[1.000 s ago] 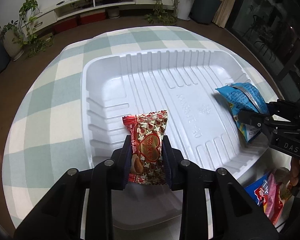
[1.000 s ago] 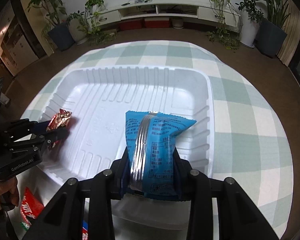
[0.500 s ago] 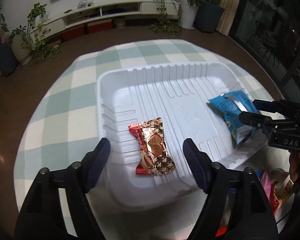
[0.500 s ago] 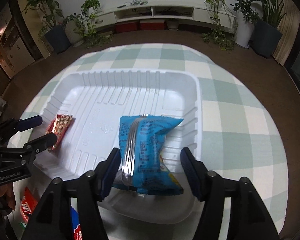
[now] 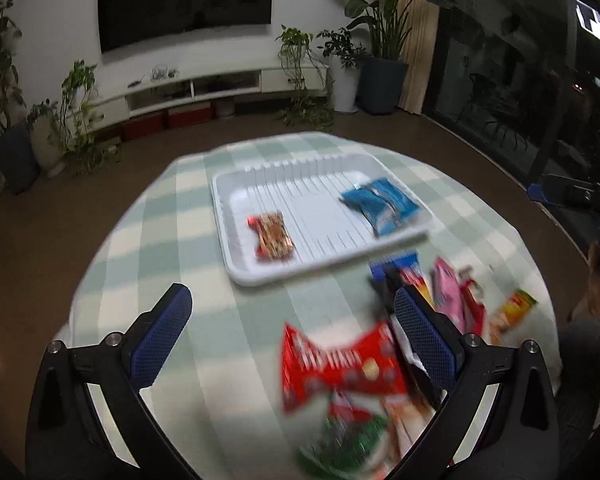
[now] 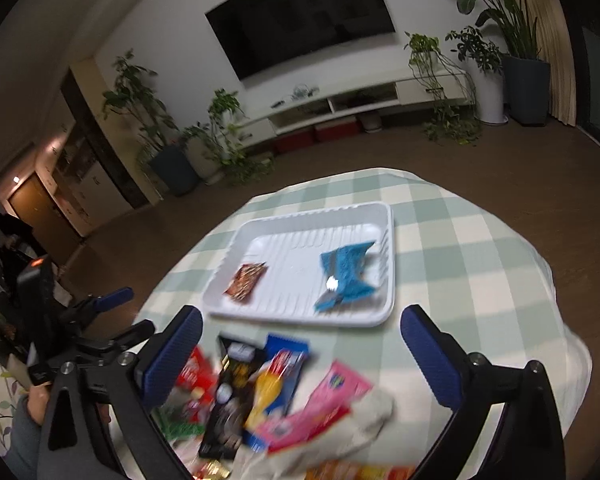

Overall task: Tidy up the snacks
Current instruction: 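Grasp the clear white-wrapped bun with the left tool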

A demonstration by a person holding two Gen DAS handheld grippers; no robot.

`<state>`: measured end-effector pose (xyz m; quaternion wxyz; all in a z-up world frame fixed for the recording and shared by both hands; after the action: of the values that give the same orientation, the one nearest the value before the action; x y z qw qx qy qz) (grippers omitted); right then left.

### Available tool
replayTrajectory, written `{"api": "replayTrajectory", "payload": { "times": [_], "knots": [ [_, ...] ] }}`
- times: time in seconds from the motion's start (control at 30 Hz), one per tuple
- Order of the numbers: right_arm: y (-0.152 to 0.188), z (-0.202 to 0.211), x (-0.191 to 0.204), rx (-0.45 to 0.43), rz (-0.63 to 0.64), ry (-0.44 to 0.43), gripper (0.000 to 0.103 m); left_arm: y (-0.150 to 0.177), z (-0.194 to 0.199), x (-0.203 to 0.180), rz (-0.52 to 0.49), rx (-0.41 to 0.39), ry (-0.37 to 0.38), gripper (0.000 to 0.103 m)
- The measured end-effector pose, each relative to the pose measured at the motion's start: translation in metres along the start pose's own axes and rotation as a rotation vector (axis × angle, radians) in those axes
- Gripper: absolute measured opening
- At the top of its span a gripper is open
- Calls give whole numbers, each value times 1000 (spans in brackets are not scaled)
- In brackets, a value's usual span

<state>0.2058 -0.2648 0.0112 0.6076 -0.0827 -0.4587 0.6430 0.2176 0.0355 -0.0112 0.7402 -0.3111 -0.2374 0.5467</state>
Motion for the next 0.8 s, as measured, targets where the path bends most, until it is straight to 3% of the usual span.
{"api": "replayTrajectory", "payload": {
  "times": [0.1, 0.2, 0.33, 0.4, 0.6, 0.67, 0.73, 0.8],
  "knots": [
    [40, 22, 10, -13, -6, -9, 103, 35, 15, 0, 97, 79, 4, 103],
    [78, 31, 17, 1, 4, 11, 103, 71, 29, -8, 140, 101, 37, 103],
    [117, 33, 17, 50, -35, 15, 101, 100, 35, -32, 66, 159, 98, 103],
    [132, 31, 21, 80, -33, 23, 95, 106, 38, -45, 18, 172, 104, 103],
    [152, 21, 31, 131, -16, 30, 85, 92, 32, -75, -105, 210, 104, 101],
    [157, 19, 34, 138, -12, 24, 84, 91, 24, -85, -154, 247, 99, 91],
    [159, 18, 37, 144, -4, 22, 81, 94, 13, -94, -185, 295, 110, 68],
    [160, 18, 38, 143, 4, 24, 79, 97, 3, -100, -207, 327, 118, 64]
  ]
}}
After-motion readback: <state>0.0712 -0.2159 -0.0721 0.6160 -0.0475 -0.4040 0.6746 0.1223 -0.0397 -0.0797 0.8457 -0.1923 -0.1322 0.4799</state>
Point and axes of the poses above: each gripper's, at about its wrist camera, not at the fingertips, and z roughly against the way its jaws point, x to its left, y to its underside, the point moved 1 cm from there along -z, roughly the way its jaws point, and after that the axes turned 5 degrees about -y, right-handed, at the moved point
